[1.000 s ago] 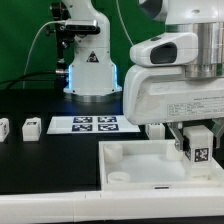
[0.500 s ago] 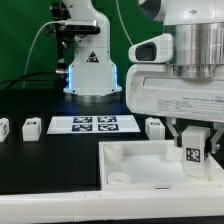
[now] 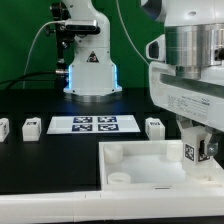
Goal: Assemble one leg
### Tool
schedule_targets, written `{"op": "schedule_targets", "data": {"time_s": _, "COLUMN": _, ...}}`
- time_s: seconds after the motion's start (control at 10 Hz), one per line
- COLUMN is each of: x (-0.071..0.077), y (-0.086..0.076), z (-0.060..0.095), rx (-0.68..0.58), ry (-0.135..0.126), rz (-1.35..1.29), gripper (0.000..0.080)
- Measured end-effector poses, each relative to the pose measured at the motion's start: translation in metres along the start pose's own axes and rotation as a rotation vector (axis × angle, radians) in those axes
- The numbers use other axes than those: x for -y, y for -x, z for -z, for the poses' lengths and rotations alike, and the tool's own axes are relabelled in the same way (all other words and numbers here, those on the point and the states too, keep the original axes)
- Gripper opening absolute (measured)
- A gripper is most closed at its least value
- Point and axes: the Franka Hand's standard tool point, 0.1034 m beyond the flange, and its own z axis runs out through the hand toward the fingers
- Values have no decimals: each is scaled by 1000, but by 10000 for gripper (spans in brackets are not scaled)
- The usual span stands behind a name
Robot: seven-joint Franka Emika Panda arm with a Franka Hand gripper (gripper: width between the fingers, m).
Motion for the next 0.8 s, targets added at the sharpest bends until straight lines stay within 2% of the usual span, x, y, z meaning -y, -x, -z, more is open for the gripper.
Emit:
{"op": "schedule_targets", "data": {"time_s": 0.3, "x": 0, "y": 5, "z": -1, "rx": 11, "ry": 0, "rz": -369, "gripper": 291}}
{"op": "schedule_targets", "data": {"time_s": 0.5, "x": 0, "y": 6, "z": -1, "rx": 13, "ry": 0, "rz": -389, "gripper": 292}}
{"op": "schedule_targets", "data": {"time_s": 0.7, "x": 0, "y": 7, "z": -1, "rx": 13, "ry": 0, "rz": -378, "gripper": 605}}
{"op": "schedule_targets", "data": {"time_s": 0.8, "x": 0, "y": 7, "z": -1, "rx": 13, "ry": 0, "rz": -373, "gripper": 605}}
